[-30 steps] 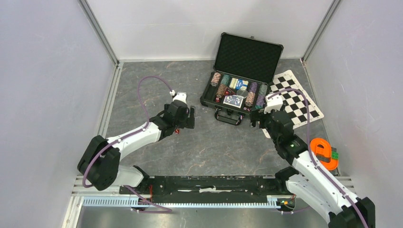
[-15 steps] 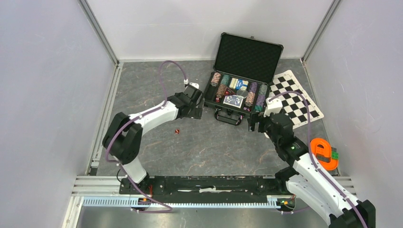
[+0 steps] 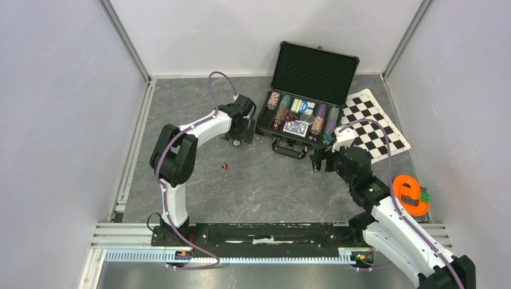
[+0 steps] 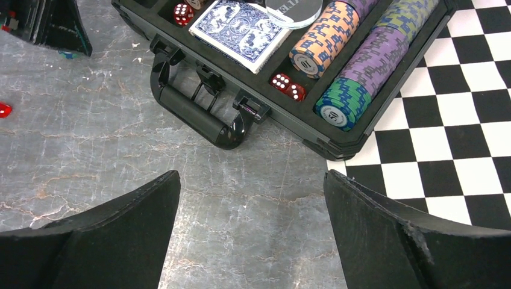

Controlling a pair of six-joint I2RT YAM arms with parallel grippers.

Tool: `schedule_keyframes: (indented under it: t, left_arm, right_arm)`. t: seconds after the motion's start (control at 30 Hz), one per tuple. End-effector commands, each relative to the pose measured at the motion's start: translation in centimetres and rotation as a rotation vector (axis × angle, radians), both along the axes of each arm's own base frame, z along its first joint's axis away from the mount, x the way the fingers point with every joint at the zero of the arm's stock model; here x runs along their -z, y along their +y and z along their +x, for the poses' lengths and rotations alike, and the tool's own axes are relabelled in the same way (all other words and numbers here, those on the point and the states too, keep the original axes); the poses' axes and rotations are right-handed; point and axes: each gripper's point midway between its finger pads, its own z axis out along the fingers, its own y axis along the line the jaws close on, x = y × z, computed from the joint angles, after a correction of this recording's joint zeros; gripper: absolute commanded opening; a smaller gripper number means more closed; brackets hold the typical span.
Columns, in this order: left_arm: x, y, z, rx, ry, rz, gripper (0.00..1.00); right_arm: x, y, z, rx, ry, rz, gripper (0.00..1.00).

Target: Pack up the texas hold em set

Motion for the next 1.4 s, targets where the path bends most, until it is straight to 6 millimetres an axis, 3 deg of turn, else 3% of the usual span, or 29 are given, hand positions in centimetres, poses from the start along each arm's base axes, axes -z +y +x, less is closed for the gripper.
schedule_keyframes:
  t: [0.0,0.4,0.63,0.83,1.0,1.37]
  left_arm:
    - [-0.3,0.1,0.8,0.016,0.047,-0.066,0.85]
    - [1.6,0.1,1.2,0.014,0.115,-0.083,0.74]
    - [2.5,0.4,1.0,0.007,0.154,-0.066,0.6]
    - [2.4,0.4,0.6,0.001,0.162,-0.073,0.6]
    - [2.8,0.7,0.1,0.01,0.193,-0.058,0.66]
    - [2.8,0.8,-1.2,0.02,0.25,-0.064,0.55]
  right_arm:
    - [-1.0,0.8,0.3,-0.03,-0.04,0.029,0.94]
    - [-0.8,0.8,0.4,-0.029,-0.036,0.027,0.92]
    - [-1.1,0.2,0.4,-0.002,-0.053,0.027,0.92]
    - [-1.5,-0.5,0.3,0.037,-0.073,0.03,0.91]
    - [-1.9,-0.6,0.2,0.04,-0.087,0.038,0.91]
    - [-2.0,-0.6,0.2,0.04,-0.082,0.04,0.91]
